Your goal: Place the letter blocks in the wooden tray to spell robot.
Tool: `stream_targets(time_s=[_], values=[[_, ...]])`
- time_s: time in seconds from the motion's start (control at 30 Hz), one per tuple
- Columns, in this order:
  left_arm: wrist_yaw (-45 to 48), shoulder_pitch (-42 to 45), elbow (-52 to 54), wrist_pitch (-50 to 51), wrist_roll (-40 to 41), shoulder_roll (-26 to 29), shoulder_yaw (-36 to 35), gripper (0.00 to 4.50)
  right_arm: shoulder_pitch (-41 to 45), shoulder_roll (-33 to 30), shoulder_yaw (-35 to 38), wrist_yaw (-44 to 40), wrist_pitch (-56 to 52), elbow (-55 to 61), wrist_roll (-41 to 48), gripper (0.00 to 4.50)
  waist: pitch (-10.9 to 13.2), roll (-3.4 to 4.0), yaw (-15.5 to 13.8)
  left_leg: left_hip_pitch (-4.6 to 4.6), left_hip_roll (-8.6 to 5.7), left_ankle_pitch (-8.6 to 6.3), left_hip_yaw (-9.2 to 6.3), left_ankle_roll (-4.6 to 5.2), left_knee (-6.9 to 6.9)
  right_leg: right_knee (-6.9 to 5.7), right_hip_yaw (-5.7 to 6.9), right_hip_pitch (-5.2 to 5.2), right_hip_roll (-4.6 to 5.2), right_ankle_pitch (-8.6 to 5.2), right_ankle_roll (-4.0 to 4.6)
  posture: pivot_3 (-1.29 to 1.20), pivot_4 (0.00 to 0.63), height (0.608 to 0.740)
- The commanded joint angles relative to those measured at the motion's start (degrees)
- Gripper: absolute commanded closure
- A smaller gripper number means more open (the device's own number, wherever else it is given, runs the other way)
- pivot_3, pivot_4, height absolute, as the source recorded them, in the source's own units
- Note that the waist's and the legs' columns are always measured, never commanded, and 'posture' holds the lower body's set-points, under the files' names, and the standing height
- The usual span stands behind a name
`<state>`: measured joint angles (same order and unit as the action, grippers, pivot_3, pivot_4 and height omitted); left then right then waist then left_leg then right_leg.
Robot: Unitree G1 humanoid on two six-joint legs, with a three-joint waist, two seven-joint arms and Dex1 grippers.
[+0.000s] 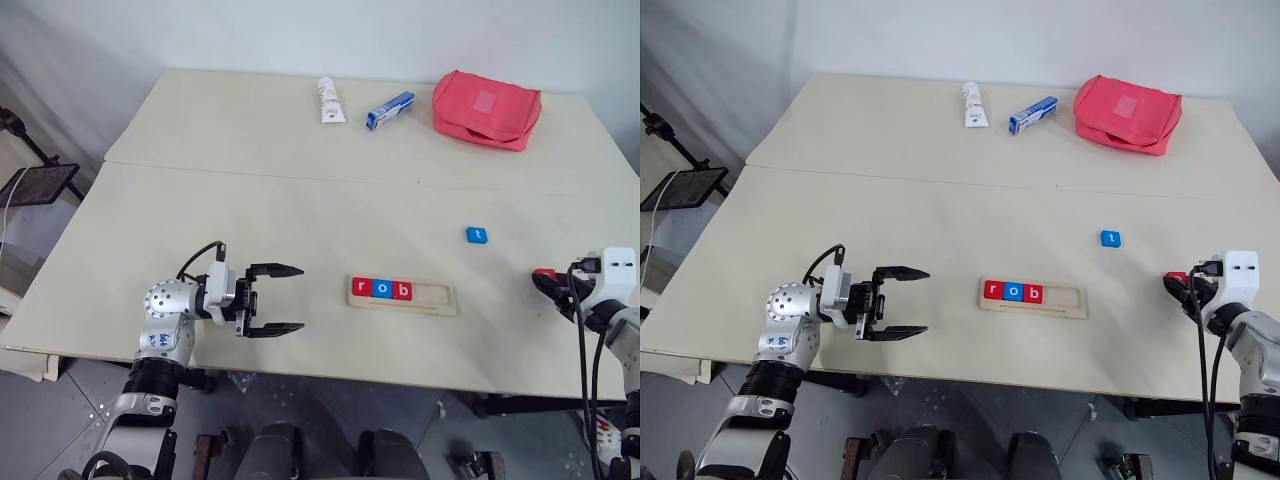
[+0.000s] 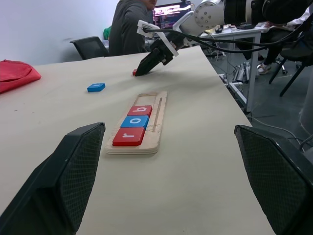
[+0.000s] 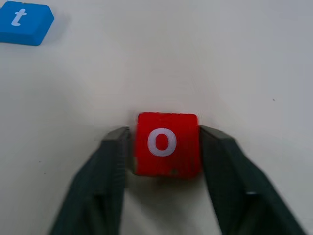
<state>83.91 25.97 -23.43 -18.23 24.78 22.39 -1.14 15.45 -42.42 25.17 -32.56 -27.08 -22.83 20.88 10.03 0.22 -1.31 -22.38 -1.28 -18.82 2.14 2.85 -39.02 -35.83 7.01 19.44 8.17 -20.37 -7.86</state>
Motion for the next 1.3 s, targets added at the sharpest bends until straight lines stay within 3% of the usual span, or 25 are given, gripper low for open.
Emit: stream_targets(time_s=[0.03, 0.13, 0.23, 0.57, 0.77, 1.03, 1.3], values=[[0.1, 0.4, 0.6, -0.5, 0.7, -0.3, 0.0, 0.0, -0.7, -0.5, 1.5, 0.9, -0.6, 1.2, 0.3, 3.04, 0.0, 0.0, 0.0, 0.0, 0.0, 0.0, 0.0, 0.0, 0.0, 0.0, 0.0, 0.0, 0.0, 0.0, 0.0, 0.0, 0.15, 0.74], [0.2, 0.7, 0.3, -0.6, 0.7, -0.3, -0.1, 0.0, -1.2, -0.7, 2.1, 0.8, -1.2, 3.6, 1.0, 3.04, 0.0, 0.0, 0.0, 0.0, 0.0, 0.0, 0.0, 0.0, 0.0, 0.0, 0.0, 0.01, 0.0, 0.0, 0.0, 0.0, 0.15, 0.74], [0.5, 1.1, -0.5, -0.9, 0.7, -0.2, -0.3, 0.0, -5.5, 0.3, 3.2, 1.6, -6.3, 18.1, 4.5, 3.04, 0.0, 0.01, 0.0, -0.02, 0.0, 0.0, 0.0, 0.0, 0.01, 0.0, 0.0, 0.04, 0.0, 0.0, 0.0, 0.0, 0.15, 0.74], [0.8, 1.7, -2.2, -1.8, 0.8, -0.6, -0.4, 0.0, -18.5, 12.3, 4.4, 13.8, -18.3, 48.0, 9.9, 3.04, 0.0, 0.01, -0.1, -0.02, -0.02, -0.01, -0.02, -0.01, 0.03, 0.0, -0.09, 0.04, -0.01, 0.0, 0.0, 0.0, 0.15, 0.74], [2.1, 1.3, -2.0, -1.3, 1.4, -0.2, -0.6, 0.0, -23.1, 18.8, 2.5, 18.5, -18.7, 54.4, 10.0, 3.04, 0.0, 0.03, 0.0, 0.02, -0.02, -0.01, -0.02, -0.01, 0.05, -0.01, -0.15, 0.05, -0.05, 0.0, 0.0, 0.0, 0.15, 0.74], [3.2, 1.7, -2.3, -0.9, 2.0, 0.6, -1.0, 0.0, -22.9, 20.3, 2.3, 20.3, -17.2, 53.5, 9.3, 3.04, 0.0, 0.03, 0.1, 0.04, 0.01, 0.0, 0.01, -0.02, 0.05, -0.02, -0.22, 0.06, -0.1, 0.0, 0.0, 0.0, 0.15, 0.74], [2.7, 1.5, -1.8, -0.9, 1.8, 0.8, -0.9, 0.0, -24.2, 17.6, 2.9, 16.1, -17.0, 55.0, 11.6, 0.37, 0.0, 0.03, 0.1, 0.04, -0.01, -0.01, 0.01, -0.01, 0.05, -0.01, -0.27, 0.06, -0.1, 0.0, 0.0, 0.0, 0.15, 0.74]])
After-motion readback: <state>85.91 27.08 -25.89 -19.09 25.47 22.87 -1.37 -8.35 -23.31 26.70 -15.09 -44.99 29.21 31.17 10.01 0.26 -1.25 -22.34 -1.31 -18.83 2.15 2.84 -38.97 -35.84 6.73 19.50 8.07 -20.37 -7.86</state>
